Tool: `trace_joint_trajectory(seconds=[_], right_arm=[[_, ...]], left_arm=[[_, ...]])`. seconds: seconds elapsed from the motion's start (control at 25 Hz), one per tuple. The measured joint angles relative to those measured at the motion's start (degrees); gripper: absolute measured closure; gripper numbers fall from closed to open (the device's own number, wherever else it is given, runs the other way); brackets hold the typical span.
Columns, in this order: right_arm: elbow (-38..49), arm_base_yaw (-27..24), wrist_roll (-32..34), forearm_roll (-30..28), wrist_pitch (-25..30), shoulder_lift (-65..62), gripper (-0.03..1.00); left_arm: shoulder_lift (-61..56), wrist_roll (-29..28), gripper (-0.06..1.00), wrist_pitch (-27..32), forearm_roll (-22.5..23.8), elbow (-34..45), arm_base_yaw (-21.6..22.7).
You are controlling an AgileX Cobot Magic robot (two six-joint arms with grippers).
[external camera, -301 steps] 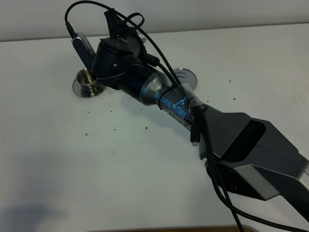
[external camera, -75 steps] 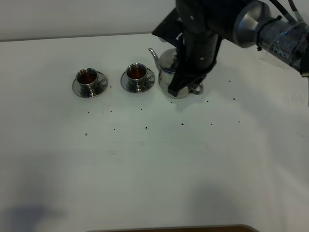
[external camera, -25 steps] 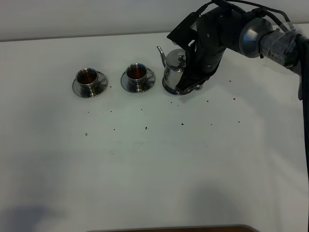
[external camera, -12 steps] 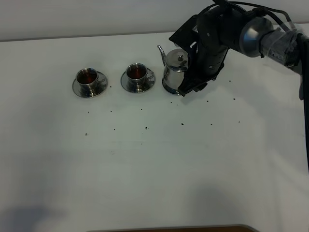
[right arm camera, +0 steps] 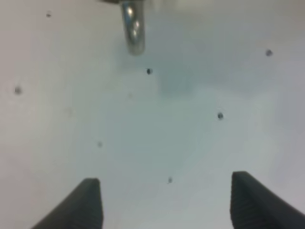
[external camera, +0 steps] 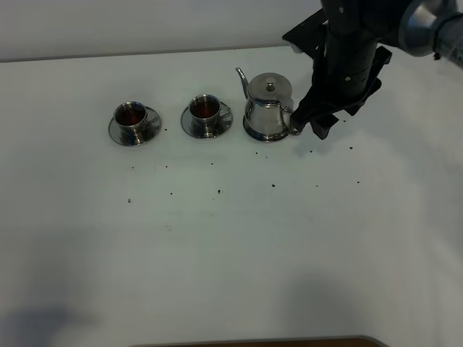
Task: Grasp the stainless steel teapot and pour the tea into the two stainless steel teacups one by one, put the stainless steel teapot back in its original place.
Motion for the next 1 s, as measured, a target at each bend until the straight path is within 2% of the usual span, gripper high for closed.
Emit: trace_joint_trajectory(seconds=[0.48,0.64,1.0], right_arm=[[36.85,-0.42,-0.34,5.73,0.81,-33.56,0.40],[48.27,-0.42,-0.28,9.23,0.62,-44.25,0.40],[68.73,-0.42,-0.95,11.25,-8.23,-63.18,0.41]], left_arm=[[0.00,0.00,0.56,0.00,0.00,0.00,0.00],[0.00,0.00,0.56,0.00,0.00,0.00,0.00],[0.00,0.05,0.56,0.00,0.00,0.00,0.00]])
